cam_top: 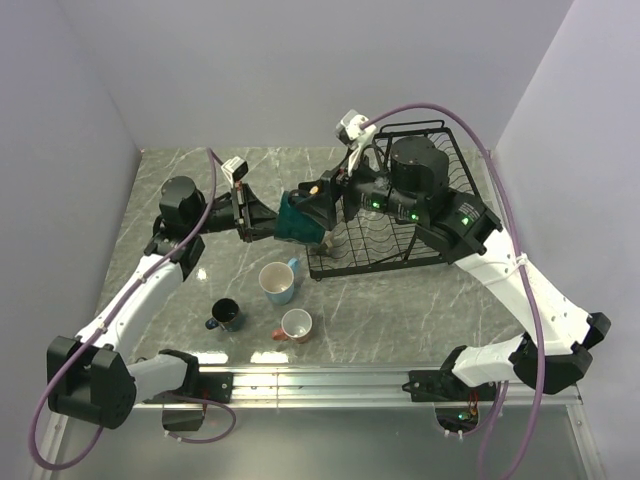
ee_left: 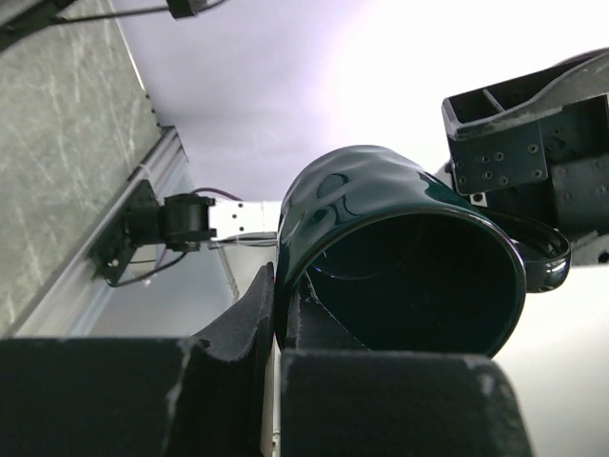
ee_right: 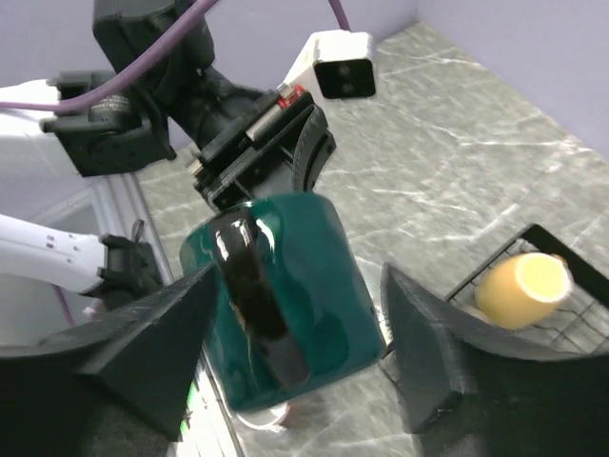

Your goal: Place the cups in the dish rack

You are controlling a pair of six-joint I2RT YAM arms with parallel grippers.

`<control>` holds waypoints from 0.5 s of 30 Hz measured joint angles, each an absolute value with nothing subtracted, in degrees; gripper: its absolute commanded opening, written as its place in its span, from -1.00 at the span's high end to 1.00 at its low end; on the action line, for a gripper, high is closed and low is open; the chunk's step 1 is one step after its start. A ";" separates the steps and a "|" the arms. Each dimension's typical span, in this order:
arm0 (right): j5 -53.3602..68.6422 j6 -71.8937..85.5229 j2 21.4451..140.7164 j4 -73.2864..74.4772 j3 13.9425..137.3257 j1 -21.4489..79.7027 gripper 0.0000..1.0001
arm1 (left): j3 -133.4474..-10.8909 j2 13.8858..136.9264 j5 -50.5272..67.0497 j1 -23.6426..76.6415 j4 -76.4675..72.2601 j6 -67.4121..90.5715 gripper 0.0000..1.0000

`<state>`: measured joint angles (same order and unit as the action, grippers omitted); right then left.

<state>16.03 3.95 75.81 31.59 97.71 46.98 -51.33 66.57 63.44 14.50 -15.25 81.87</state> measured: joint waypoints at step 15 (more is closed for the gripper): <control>21.06 11.73 69.01 15.38 84.88 47.00 0.25 | -44.07 65.58 62.37 16.73 -36.29 100.07 0.99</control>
